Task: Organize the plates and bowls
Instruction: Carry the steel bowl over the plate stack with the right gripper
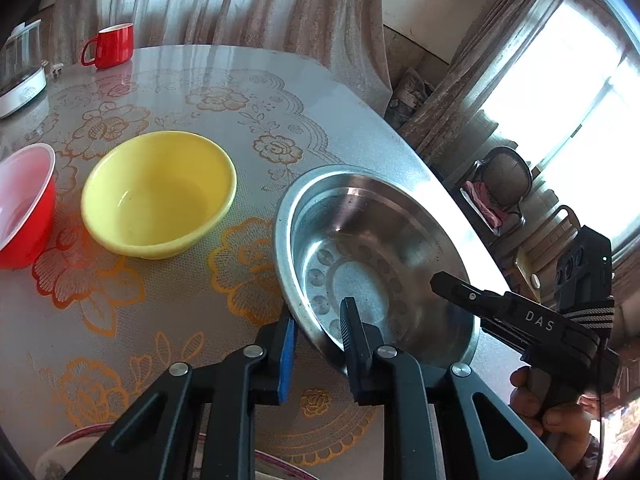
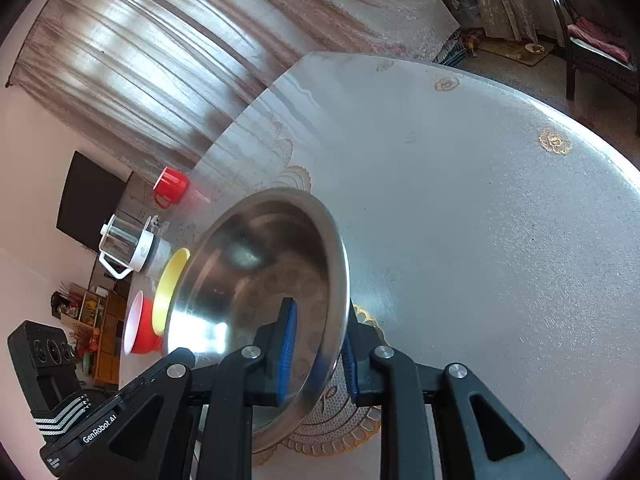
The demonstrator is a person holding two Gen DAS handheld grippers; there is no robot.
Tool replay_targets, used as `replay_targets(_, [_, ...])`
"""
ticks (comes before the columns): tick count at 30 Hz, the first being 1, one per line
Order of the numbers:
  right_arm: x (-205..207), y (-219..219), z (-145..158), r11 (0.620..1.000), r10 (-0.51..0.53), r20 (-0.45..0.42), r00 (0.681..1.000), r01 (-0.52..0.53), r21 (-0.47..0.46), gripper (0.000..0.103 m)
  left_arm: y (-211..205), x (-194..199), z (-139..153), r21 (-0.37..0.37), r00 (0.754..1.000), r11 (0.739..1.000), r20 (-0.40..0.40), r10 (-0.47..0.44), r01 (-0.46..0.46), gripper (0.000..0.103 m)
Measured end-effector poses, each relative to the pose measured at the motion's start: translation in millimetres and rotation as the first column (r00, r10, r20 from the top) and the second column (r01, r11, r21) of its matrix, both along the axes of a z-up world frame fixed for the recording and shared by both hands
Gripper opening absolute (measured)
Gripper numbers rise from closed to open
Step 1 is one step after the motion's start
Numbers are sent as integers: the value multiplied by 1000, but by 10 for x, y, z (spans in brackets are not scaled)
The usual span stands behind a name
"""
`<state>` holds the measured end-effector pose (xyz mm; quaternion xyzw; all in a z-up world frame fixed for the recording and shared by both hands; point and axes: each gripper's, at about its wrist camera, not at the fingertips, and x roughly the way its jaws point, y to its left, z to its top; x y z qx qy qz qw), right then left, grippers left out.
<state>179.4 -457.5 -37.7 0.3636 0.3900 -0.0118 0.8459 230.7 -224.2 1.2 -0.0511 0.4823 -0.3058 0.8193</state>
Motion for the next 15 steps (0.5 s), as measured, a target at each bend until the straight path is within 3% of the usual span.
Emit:
replay_targets(8, [-179, 136, 46, 990, 28, -23, 999, -31, -135, 19, 10, -216, 37, -24, 1000, 999, 8, -29, 29, 22])
replay_targets(15, [-362, 182, 39, 990, 32, -8, 999, -33, -136, 19, 53, -433, 80, -14, 997, 999, 66, -43, 44, 23])
